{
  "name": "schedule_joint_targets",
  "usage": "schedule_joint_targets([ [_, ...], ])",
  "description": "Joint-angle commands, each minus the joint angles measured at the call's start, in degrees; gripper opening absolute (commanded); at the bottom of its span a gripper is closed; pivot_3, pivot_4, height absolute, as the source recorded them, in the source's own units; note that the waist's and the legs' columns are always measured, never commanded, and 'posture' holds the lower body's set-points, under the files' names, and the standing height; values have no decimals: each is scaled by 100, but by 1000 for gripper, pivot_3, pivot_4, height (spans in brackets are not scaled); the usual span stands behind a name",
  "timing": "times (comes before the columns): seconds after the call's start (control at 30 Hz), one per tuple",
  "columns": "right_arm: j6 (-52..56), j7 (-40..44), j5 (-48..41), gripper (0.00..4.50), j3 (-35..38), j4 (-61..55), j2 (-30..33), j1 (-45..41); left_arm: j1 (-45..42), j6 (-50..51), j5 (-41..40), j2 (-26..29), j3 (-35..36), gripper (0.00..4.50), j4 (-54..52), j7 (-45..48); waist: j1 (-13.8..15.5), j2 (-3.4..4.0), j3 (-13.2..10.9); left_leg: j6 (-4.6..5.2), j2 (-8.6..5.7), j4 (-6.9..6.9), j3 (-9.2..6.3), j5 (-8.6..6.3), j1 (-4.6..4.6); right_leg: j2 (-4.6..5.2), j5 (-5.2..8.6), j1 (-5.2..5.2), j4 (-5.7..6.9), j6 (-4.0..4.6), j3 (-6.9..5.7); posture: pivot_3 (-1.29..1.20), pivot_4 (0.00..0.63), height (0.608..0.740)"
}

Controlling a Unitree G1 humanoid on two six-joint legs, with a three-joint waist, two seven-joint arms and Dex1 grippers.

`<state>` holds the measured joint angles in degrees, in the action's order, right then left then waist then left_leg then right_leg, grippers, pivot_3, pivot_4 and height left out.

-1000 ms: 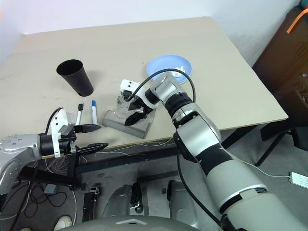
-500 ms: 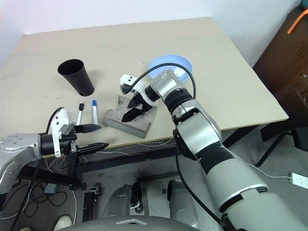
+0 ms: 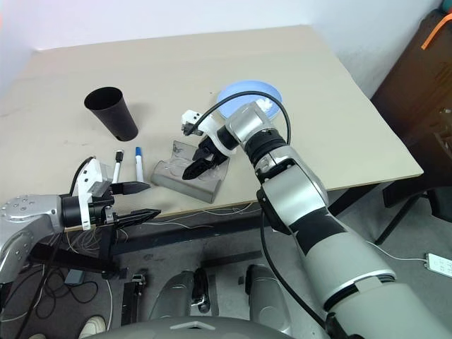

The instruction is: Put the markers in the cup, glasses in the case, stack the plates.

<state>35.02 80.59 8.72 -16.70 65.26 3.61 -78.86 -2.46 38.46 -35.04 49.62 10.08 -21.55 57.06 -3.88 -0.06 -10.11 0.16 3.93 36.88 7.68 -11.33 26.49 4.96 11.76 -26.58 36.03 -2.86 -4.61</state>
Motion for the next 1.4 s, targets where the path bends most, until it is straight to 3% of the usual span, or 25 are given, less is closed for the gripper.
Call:
schedule_joint_targets([
  [0.03, 174, 161, -71, 4472, -91, -389, -19, 38, -28, -41, -28, 32, 21, 4437, -78, 27, 0, 0, 0, 0, 0, 0, 0, 0, 0, 0, 0, 0, 0, 0, 0, 0, 150, 740],
  [0.4, 1101, 725, -208, 4472, -511, -1420, 106, 358, 9, -25, -21, 51, 20, 4437, -57, 51, 5, 0, 0, 0, 0, 1, -1, 0, 0, 1, 0, -1, 1, 0, 0, 0, 150, 740],
  [1.1, 2499, 657, -828, 4472, -1298, -3311, 607, 910, -141, -110, 57, -18, -123, 4437, 113, 72, 17, -1, 0, 0, 1, 1, -2, -1, 3, 5, 0, -7, 1, 1, 0, 0, 150, 740],
  [1.4, 1712, -218, -741, 4472, -1291, -3167, 752, 996, -248, -225, 133, -34, -206, 4437, 238, 72, 95, -1, 0, 0, 2, -1, 0, -1, 5, 7, 0, -14, -2, 3, 0, 0, 150, 740],
])
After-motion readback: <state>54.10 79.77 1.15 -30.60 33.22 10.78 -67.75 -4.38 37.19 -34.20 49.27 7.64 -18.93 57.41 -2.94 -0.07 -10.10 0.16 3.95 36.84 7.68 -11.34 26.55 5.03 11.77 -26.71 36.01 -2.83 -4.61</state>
